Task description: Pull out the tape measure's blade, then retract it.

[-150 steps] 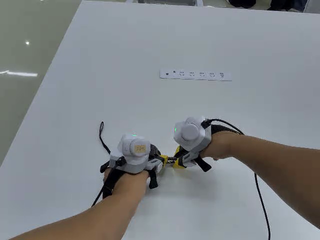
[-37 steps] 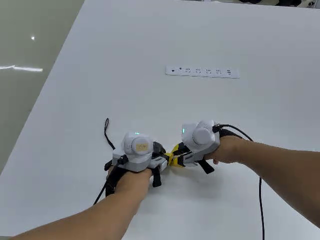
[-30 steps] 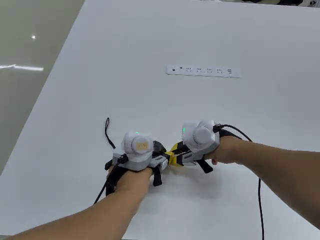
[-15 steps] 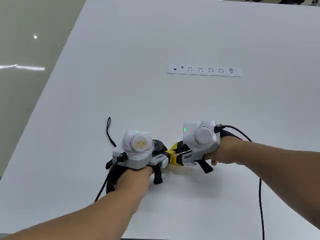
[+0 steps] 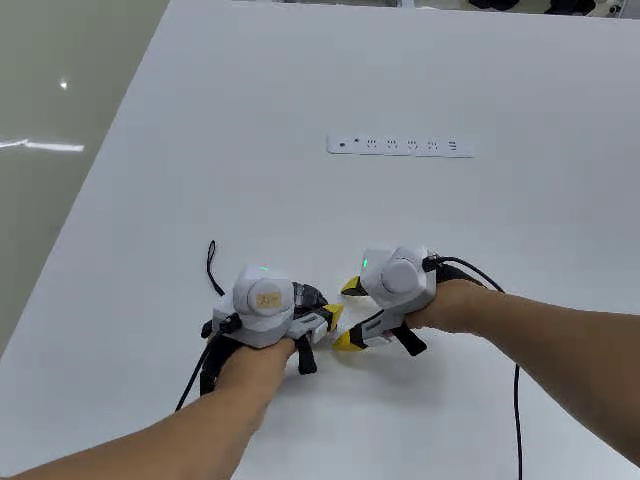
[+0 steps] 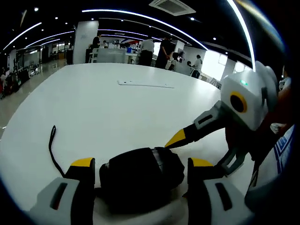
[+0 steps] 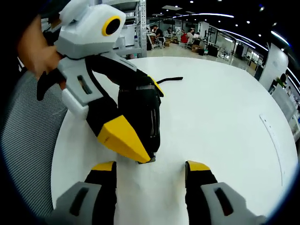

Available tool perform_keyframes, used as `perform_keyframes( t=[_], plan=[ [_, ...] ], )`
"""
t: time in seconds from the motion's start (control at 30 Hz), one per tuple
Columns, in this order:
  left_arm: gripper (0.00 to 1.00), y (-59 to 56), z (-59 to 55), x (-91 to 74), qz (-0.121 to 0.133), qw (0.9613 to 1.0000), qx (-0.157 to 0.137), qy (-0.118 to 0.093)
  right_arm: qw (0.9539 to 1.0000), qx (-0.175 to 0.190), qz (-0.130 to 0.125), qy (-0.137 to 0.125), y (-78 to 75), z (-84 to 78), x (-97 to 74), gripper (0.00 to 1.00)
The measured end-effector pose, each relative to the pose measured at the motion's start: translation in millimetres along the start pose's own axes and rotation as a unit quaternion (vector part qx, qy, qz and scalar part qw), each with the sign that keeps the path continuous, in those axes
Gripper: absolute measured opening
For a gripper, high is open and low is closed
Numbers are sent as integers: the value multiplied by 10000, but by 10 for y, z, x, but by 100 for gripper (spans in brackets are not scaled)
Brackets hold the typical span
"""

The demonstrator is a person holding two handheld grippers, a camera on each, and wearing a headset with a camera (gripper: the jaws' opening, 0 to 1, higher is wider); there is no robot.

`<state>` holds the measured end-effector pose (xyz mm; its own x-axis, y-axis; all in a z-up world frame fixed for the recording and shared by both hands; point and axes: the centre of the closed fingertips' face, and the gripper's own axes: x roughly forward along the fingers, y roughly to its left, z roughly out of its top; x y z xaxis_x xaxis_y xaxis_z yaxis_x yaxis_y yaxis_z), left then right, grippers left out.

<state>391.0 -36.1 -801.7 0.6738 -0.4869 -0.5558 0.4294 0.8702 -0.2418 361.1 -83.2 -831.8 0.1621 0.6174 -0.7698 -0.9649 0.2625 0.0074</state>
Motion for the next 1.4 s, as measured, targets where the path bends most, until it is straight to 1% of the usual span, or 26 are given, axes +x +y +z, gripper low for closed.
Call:
perform_keyframes(
  t=[0.03, 0.07, 0.13, 0.17, 0.2, 0.3, 0.33, 0.37, 0.4, 0.43, 0.47, 0.5, 0.6, 0.7, 0.73, 0.77, 0.8, 0.83, 0.9, 0.93, 1.0, 1.1, 1.17, 1.23, 1.3, 1.4],
  plan=[
    [84, 74, 14, -36, 41, 10000, 49, -6, 9999, 159, -56, -25, -8, -5, -28, 60],
    [87, 108, 40, -64, 42, 10000, 64, -52, 9994, 331, -90, -47, -15, 0, -41, 63],
    [94, 193, 133, -120, 8, 9995, 109, -284, 9984, 521, -200, -121, -46, 10, -74, 73],
    [99, 221, 155, -141, -18, 9994, 124, -334, 9983, 527, -233, -129, -52, -2, -86, 80],
    [99, 242, 178, -177, -132, 9992, 111, -362, 9978, 572, -314, -123, -68, -15, -107, 83],
    [99, 290, 204, -268, -329, 9986, 134, -380, 9963, 673, -500, -192, -93, -27, -181, 94],
    [98, 295, 220, -302, -392, 9983, 138, -406, 9953, 736, -570, -264, -110, -16, -204, 97],
    [96, 344, 243, -361, -339, 9981, 214, -458, 9929, 865, -647, -489, -128, 23, -241, 100],
    [93, 385, 261, -388, -298, 9978, 314, -509, 9913, 960, -702, -555, -140, 28, -268, 100],
    [95, 399, 268, -414, -299, 9975, 356, -541, 9903, 994, -797, -550, -151, 9, -307, 100],
    [98, 413, 261, -432, -306, 9975, 358, -518, 9906, 965, -810, -531, -147, -9, -328, 100],
    [99, 426, 234, -459, -350, 9976, 411, -428, 9900, 975, -869, -541, -139, -24, -364, 100],
    [99, 421, 216, -527, -474, 9965, 537, -427, 9881, 1064, -948, -570, -118, -90, -424, 100],
    [99, 421, 204, -599, -540, 9963, 532, -410, 9853, 1210, -1044, -599, -90, -166, -509, 100],
    [99, 441, 191, -616, -576, 9961, 525, -424, 9828, 1322, -1107, -659, -88, -185, -555, 100],
    [99, 422, 191, -639, -672, 9955, 488, -457, 9809, 1376, -1176, -710, -89, -195, -602, 100],
    [99, 357, 189, -667, -877, 9943, 369, -481, 9792, 1425, -1244, -736, -95, -213, -640, 100],
    [99, 372, 169, -706, -894, 9942, 379, -470, 9762, 1497, -1379, -748, -114, -264, -705, 100],
    [99, 407, 127, -796, -863, 9937, 553, -454, 9704, 1578, -1649, -788, -148, -353, -829, 100],
    [99, 436, 100, -830, -842, 9938, 572, -444, 9691, 1626, -1667, -810, -136, -388, -865, 100],
    [99, 518, 51, -925, -757, 9941, 645, -438, 9629, 1903, -1716, -851, -104, -485, -946, 100],
    [99, 642, -21, -1055, -700, 9948, 630, -393, 9596, 1942, -1808, -940, -36, -547, -1087, 100],
    [99, 667, -78, -1160, -768, 9956, 449, -280, 9592, 1941, -1822, -955, 48, -602, -1160, 100],
    [99, 707, -87, -1270, -775, 9952, 475, -356, 9529, 2037, -1933, -1144, 101, -623, -1268, 100],
    [99, 721, -105, -1378, -780, 9947, 531, -399, 9482, 2123, -2029, -1212, 157, -683, -1375, 100],
    [99, 809, -165, -1452, -699, 9945, 692, -369, 9444, 2153, -2153, -1242, 228, -776, -1504, 100]
  ],
)
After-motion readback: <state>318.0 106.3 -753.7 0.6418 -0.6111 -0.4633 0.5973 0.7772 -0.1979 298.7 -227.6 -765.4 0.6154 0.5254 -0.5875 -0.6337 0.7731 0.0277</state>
